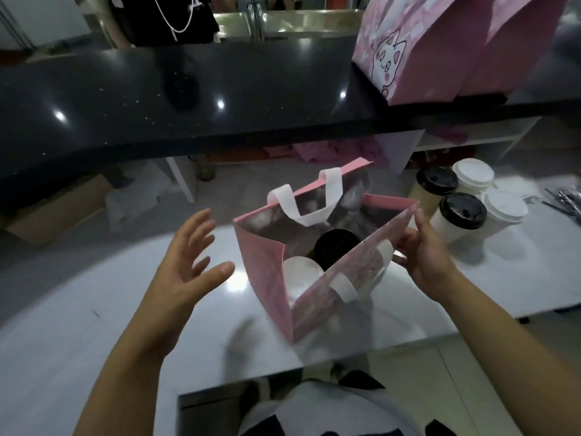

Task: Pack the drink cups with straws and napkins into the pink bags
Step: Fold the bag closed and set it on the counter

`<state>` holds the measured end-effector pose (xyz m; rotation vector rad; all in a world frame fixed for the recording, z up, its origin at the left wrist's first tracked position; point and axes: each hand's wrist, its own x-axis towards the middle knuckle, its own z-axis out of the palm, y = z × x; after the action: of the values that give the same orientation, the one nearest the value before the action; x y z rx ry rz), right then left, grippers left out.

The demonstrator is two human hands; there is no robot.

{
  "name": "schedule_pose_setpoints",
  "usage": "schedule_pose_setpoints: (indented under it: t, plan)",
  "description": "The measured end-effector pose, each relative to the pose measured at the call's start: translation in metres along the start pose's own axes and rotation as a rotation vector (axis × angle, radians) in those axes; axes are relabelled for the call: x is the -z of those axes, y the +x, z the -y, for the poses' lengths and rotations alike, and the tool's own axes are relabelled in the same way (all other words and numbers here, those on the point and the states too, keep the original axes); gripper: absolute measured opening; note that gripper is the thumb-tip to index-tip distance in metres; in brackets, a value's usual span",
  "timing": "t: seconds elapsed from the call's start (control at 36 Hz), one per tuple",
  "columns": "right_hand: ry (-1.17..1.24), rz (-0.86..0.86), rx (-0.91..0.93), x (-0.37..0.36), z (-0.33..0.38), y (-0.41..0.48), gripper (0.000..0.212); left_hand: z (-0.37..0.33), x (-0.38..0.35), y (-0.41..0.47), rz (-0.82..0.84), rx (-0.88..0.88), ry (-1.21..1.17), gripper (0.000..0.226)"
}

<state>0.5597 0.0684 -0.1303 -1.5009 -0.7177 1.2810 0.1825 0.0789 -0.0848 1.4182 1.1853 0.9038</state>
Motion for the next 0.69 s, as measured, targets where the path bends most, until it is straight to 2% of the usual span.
schedule_pose_setpoints:
  t: [0.06, 0.14, 0.22, 0.36, 0.47, 0.58, 0.67, 0.69]
  plan:
    - [0.0, -0.008, 0.019, -0.005, -0.005, -0.009, 0.072, 0.018, 0.0, -0.01, 0.04, 0.069, -0.046, 0.094]
    - [-0.008, 0.014, 0.045, -0.013, -0.015, -0.024, 0.063, 0.043, -0.007, -0.024, 0.212, 0.161, -0.093, 0.111]
    - [-0.021, 0.068, 0.048, -0.014, -0.027, -0.035, 0.066, 0.06, -0.023, -0.034, 0.326, 0.156, -0.106, 0.116]
    - [-0.04, 0.097, 0.095, -0.014, -0.043, -0.047, 0.045, 0.066, -0.038, -0.029, 0.223, 0.156, -0.044, 0.105]
    - [-0.046, 0.123, 0.101, -0.015, -0.042, -0.048, 0.046, 0.069, -0.032, -0.021, 0.211, 0.176, -0.052, 0.093]
    - [0.019, 0.225, 0.13, -0.007, -0.034, -0.05, 0.067, 0.068, -0.023, -0.015, 0.193, 0.173, -0.062, 0.087]
    - [-0.037, 0.325, 0.147, 0.0, -0.029, -0.05, 0.048, 0.062, -0.019, -0.011, 0.227, 0.142, -0.038, 0.084]
    - [-0.09, 0.342, 0.147, 0.0, -0.028, -0.05, 0.049, 0.059, -0.017, -0.009, 0.235, 0.124, -0.015, 0.084]
